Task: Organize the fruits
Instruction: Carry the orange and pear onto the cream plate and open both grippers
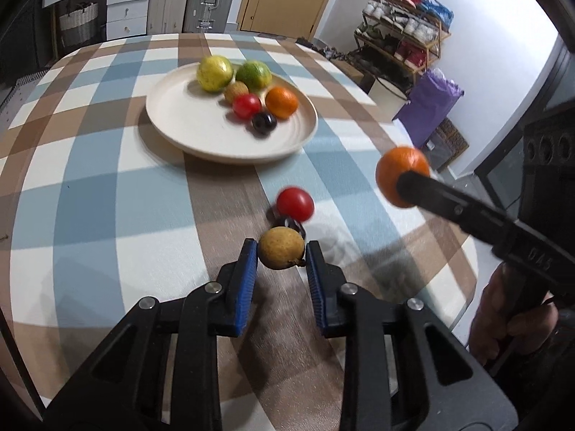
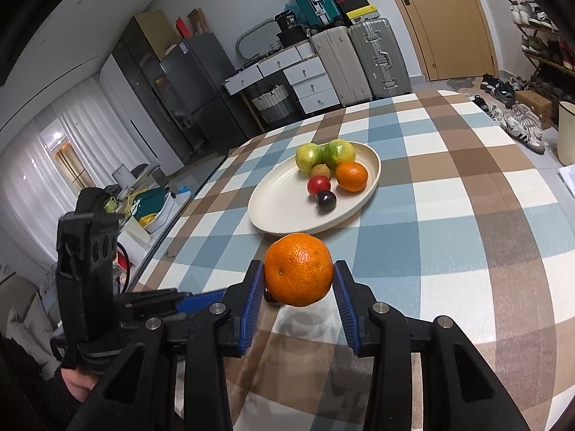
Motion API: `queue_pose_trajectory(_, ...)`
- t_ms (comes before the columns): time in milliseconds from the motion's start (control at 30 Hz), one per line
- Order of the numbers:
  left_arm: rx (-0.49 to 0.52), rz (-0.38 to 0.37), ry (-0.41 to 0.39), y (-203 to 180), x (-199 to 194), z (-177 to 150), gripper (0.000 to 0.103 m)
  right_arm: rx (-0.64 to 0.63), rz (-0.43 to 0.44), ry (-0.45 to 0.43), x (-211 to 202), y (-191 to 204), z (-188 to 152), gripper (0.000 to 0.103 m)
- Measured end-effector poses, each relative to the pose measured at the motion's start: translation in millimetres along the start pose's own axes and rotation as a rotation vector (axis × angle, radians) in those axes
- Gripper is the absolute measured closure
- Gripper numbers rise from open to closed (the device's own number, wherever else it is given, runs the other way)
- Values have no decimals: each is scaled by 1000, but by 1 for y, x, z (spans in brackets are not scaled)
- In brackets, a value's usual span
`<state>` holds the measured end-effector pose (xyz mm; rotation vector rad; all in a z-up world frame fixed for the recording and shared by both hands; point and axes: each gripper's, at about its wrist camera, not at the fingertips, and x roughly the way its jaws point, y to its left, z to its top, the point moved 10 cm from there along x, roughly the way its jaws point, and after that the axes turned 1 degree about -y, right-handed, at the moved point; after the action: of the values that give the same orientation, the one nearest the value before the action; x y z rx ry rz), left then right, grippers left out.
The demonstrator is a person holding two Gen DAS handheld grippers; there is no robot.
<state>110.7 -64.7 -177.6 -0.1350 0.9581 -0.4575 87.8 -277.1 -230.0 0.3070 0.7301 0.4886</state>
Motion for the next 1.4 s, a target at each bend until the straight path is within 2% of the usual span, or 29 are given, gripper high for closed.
queue_pose_trajectory(300, -15, 22, -47, 28, -6, 46, 78, -18, 28, 10, 27, 8, 30, 63)
queue_pose_trajectory(767, -34, 39, -55, 67, 20, 130, 78, -47, 60, 82, 89, 18, 75, 63)
queue_pose_trajectory(1033, -51, 48, -35, 85, 44, 155, 78, -47, 67, 129, 122, 14, 92, 63)
queue_pose_trajectory(1400, -90, 46, -17, 106, 69, 169, 78, -28, 67, 187, 159, 7, 100, 63)
